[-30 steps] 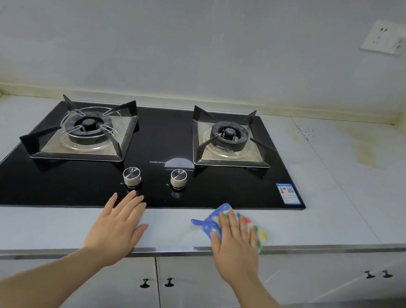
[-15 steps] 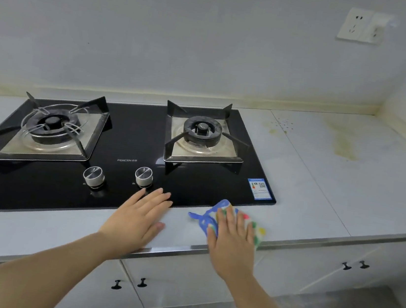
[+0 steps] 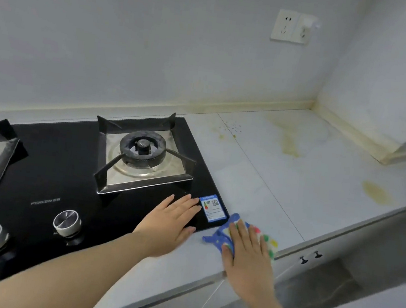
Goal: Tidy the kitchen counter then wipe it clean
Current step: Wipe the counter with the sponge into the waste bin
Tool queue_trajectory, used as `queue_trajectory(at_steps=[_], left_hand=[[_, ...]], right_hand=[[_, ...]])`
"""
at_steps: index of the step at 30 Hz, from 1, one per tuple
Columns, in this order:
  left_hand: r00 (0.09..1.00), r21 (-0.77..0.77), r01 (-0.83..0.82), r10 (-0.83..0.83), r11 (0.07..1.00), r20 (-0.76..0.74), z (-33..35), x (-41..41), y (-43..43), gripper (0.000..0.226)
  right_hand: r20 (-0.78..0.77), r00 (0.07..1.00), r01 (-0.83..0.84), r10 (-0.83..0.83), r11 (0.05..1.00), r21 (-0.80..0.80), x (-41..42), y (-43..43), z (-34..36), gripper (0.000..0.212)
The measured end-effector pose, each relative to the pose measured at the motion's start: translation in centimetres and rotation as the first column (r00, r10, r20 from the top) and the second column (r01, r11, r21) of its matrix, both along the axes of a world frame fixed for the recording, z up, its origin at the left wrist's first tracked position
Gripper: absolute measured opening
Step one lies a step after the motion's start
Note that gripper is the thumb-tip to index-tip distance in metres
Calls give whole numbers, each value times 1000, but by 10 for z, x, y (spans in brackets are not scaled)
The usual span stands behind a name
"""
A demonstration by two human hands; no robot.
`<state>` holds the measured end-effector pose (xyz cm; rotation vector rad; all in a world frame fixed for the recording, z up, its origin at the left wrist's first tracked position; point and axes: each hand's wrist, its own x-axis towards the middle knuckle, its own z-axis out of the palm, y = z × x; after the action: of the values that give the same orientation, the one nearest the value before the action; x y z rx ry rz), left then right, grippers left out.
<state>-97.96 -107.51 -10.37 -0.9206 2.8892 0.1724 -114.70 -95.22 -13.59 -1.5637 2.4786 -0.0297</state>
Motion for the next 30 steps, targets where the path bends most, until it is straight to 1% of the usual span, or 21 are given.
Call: queue_trajectory(at_steps=[2, 3, 4, 5, 8, 9, 10, 11, 12, 13, 14, 15, 17, 19, 20, 21, 23, 27, 30], left_hand=[[998, 10, 52, -51, 999, -32, 4, -24, -13, 56], [996, 9, 72, -71, 997, -45, 6, -33, -16, 55], [994, 13, 94, -93, 996, -60, 6, -44, -23, 55], [992, 20, 116, -115, 993, -60, 7, -52, -27, 55], [986, 14, 164, -163, 986, -40, 4, -77, -39, 55], [984, 11, 176, -176, 984, -36, 2, -83, -41, 56], [981, 15, 190, -189, 982, -37, 1, -89, -41, 55], [979, 34, 202, -200, 979, -37, 0, -94, -40, 55], [978, 52, 209, -207, 977, -41, -1, -98, -40, 55], [977, 73, 210, -207, 975, -47, -2, -102, -41, 55], [977, 95, 213, -209, 972, -50, -1, -107, -44, 55], [976, 109, 219, -215, 970, -48, 0, -112, -48, 55], [975, 112, 222, -219, 969, -38, 0, -125, -58, 56], [982, 122, 188, -184, 975, -42, 1, -139, -62, 57], [984, 122, 176, -172, 977, -44, 1, -148, -64, 57], [985, 129, 171, -166, 977, -48, 2, -156, -65, 57], [985, 135, 168, -162, 976, -56, 4, -171, -65, 58], [990, 178, 108, -91, 978, -104, 7, -214, -63, 59], [993, 183, 56, -36, 981, -112, 5, -240, -61, 58]], right_hand=[[6, 982, 187, -187, 982, 10, -41, -6, 4, 73], [16, 966, 258, -258, 966, 24, -51, -10, 9, 63], [26, 953, 302, -303, 953, 36, -55, -16, 10, 60], [12, 953, 300, -302, 951, 69, -52, -21, 8, 61], [-16, 995, 100, -99, 993, 64, -41, -21, 1, 76], [-79, 996, 33, -29, 999, 44, -48, -19, -2, 80], [-79, 997, 13, -7, 997, 70, -61, -17, 1, 87], [-65, 997, 49, -49, 999, -5, -77, -15, 0, 90], [11, 985, 169, -170, 985, 27, -88, -15, 3, 85], [12, 957, 288, -289, 956, 46, -97, -18, 2, 74], [-10, 934, 356, -356, 933, 55, -102, -26, 4, 65], [-6, 922, 388, -388, 920, 54, -101, -34, 7, 61], [19, 931, 361, -363, 930, 71, -100, -44, 8, 64], [-5, 964, 266, -267, 961, 77, -113, -45, 5, 81], [1, 973, 229, -230, 971, 70, -127, -45, 6, 84], [1, 976, 216, -216, 975, 57, -139, -46, 6, 78], [-15, 970, 244, -244, 970, 12, -162, -50, 7, 59], [-20, 961, 276, -277, 960, -51, -212, -62, 7, 56], [-39, 961, 272, -273, 962, -29, -244, -67, 7, 57]])
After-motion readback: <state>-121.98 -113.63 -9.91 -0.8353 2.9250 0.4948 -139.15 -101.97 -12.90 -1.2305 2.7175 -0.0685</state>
